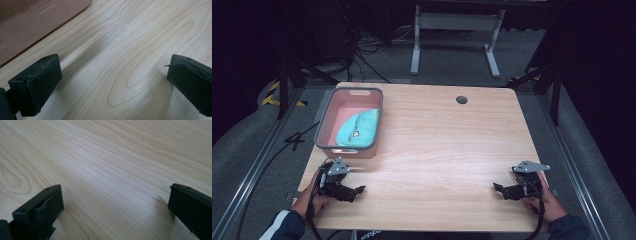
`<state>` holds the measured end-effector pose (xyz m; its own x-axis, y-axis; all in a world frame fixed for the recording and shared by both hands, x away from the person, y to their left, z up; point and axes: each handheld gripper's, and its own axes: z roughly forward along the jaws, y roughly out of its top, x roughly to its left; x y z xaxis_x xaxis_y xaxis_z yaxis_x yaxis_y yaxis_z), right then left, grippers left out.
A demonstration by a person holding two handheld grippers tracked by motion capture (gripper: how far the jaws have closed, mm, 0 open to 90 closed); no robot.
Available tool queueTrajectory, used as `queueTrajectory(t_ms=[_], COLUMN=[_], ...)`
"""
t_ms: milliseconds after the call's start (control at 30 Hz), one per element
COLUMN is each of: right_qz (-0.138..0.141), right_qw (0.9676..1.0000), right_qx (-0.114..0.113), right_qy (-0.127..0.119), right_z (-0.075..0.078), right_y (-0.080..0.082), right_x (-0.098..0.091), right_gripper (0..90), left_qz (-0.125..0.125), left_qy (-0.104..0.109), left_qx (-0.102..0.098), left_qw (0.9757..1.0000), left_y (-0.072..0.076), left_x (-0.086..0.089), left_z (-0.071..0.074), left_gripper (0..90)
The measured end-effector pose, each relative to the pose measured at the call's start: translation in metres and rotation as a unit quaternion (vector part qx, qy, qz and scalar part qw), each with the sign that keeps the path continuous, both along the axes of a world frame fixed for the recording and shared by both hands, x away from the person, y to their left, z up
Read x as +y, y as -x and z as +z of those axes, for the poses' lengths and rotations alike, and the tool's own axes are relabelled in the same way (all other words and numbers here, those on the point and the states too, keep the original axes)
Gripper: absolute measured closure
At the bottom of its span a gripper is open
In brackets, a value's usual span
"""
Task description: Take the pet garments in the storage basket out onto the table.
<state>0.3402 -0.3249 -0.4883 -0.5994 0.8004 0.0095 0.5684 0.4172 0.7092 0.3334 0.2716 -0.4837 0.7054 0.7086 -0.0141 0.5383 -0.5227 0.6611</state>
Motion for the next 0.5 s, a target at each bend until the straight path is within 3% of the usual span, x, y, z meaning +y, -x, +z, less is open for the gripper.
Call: queueTrajectory(t_ms=[500], right_qz=[-0.001], right_qw=[1.0000], right_qx=[0.000], right_qy=[0.000], right_z=[0.0000], right_y=[-0.0001], right_x=[0.0003], right_gripper=[0.2], left_qz=[-0.004], left_qy=[-0.004], left_qx=[0.001], left_qw=[1.0000], left_y=[0.0020], left_x=[0.0020], left_z=[0.0010], left_gripper=[0.6])
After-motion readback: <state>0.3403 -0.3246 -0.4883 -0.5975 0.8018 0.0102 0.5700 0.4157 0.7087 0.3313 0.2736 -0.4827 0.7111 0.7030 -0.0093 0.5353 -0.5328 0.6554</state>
